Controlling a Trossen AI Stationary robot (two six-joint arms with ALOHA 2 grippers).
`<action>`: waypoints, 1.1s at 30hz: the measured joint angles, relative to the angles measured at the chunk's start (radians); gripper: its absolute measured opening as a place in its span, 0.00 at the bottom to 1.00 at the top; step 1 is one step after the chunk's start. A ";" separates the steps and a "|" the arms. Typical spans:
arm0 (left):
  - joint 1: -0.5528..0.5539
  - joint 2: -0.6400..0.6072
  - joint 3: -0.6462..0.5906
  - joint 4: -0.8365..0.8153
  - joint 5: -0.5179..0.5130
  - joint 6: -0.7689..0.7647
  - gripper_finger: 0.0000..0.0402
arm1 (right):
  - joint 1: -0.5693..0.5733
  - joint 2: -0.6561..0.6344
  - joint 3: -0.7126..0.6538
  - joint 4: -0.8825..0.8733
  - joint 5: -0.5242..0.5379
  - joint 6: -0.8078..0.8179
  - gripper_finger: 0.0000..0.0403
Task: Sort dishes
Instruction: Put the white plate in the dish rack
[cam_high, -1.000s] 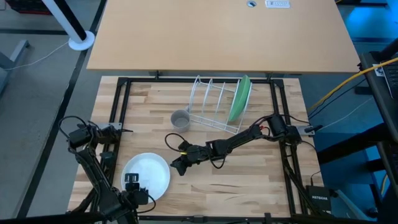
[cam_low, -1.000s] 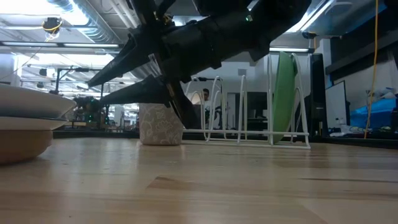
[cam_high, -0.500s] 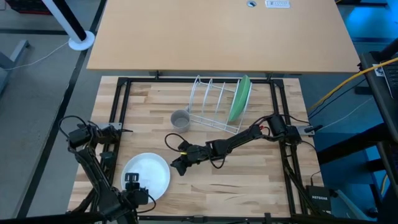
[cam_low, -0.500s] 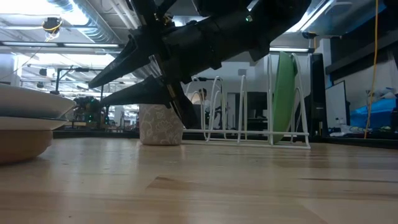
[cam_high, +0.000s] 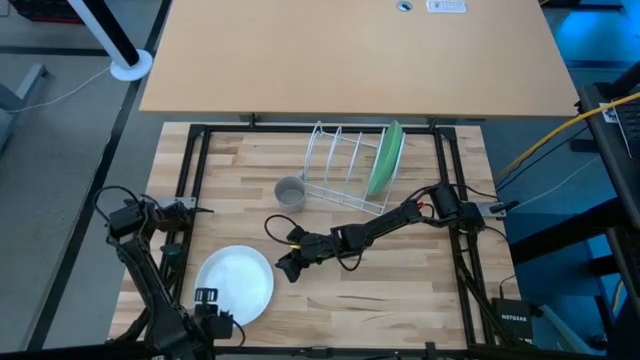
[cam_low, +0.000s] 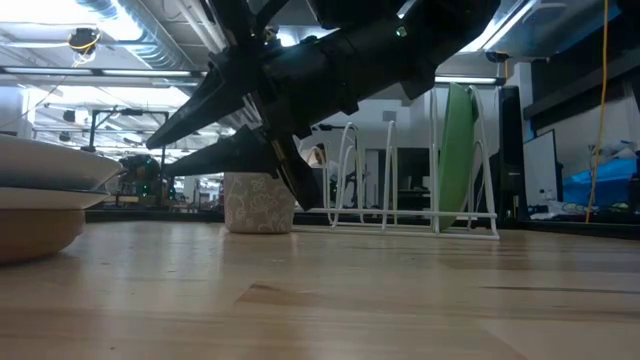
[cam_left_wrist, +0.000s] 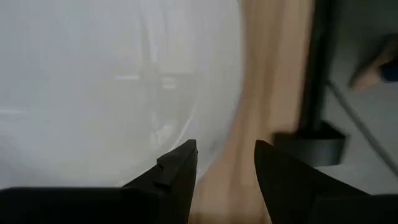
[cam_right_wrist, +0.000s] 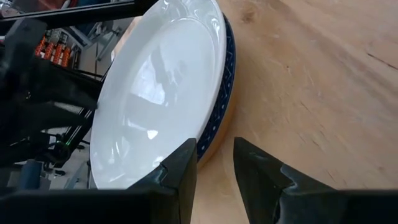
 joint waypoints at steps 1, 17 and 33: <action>-0.001 0.000 -0.010 -0.001 -0.002 0.001 0.38 | 0.000 0.000 0.000 0.001 -0.005 0.000 0.27; 0.027 0.002 -0.075 0.005 -0.094 0.031 0.38 | 0.001 0.000 0.000 0.077 0.029 0.027 0.40; 0.070 0.002 -0.075 0.006 -0.133 0.132 0.38 | 0.002 0.116 0.074 0.142 -0.071 0.134 0.45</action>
